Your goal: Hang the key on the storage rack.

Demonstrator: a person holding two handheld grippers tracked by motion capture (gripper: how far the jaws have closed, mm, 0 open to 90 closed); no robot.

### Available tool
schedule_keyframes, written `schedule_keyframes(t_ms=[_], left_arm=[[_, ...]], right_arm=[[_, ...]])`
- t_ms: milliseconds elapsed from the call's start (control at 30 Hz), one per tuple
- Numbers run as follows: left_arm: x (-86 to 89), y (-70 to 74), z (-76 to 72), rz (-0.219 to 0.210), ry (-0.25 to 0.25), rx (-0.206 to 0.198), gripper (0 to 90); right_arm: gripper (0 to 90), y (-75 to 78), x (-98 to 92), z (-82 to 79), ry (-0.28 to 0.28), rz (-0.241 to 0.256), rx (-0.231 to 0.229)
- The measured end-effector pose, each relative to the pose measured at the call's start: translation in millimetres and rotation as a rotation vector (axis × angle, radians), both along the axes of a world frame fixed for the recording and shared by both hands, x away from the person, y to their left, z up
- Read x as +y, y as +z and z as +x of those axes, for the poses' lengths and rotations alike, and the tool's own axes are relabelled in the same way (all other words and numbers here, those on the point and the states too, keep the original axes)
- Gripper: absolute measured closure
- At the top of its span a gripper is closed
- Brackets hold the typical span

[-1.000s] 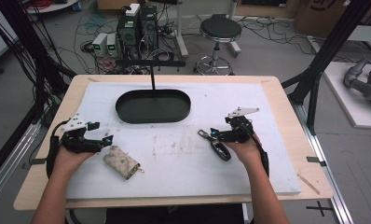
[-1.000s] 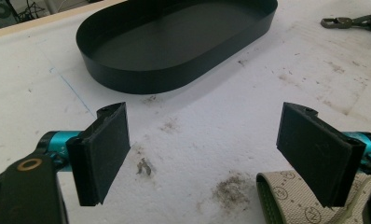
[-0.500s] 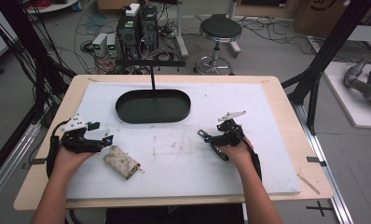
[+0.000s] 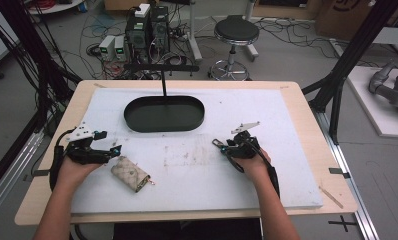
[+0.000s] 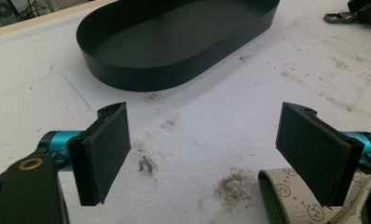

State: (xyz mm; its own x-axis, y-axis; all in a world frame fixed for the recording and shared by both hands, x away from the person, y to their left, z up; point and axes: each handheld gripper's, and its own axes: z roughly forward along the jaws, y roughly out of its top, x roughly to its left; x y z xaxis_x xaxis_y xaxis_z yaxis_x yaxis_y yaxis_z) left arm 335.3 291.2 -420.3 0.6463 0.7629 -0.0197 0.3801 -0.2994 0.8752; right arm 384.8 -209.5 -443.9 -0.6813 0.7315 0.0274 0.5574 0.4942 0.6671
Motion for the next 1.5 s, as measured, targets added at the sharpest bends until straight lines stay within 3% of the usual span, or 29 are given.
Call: schedule_keyframes(t_ms=[67,100,400,667,733,833,1500], left_arm=[[0.1,0.0,-0.1,-0.001,0.001,0.001,17.5],[0.3,0.1,-0.1,0.000,0.001,0.000,17.5],[0.5,0.5,-0.2,-0.006,0.001,-0.002,17.5],[1.0,1.0,-0.5,-0.013,0.001,-0.003,17.5],[1.0,1.0,-0.5,-0.014,-0.001,-0.003,17.5],[1.3,1.3,-0.5,-0.017,-0.001,-0.006,17.5],[2.6,0.9,0.1,-0.020,-0.007,-0.004,17.5]], right_arm=[[72.9,0.0,0.4,-0.9,0.006,0.002,-0.001],[80.0,-0.6,1.8,-3.9,0.019,0.002,-0.013],[83.7,1.9,0.8,-6.9,0.004,0.031,-0.010],[84.4,19.3,-6.4,-14.2,0.006,0.124,-0.073],[84.4,27.7,-6.8,-15.1,0.028,0.186,-0.089],[84.4,36.9,-5.3,-15.2,0.045,0.216,-0.115],[84.4,85.7,16.6,3.1,0.076,0.239,-0.224]])
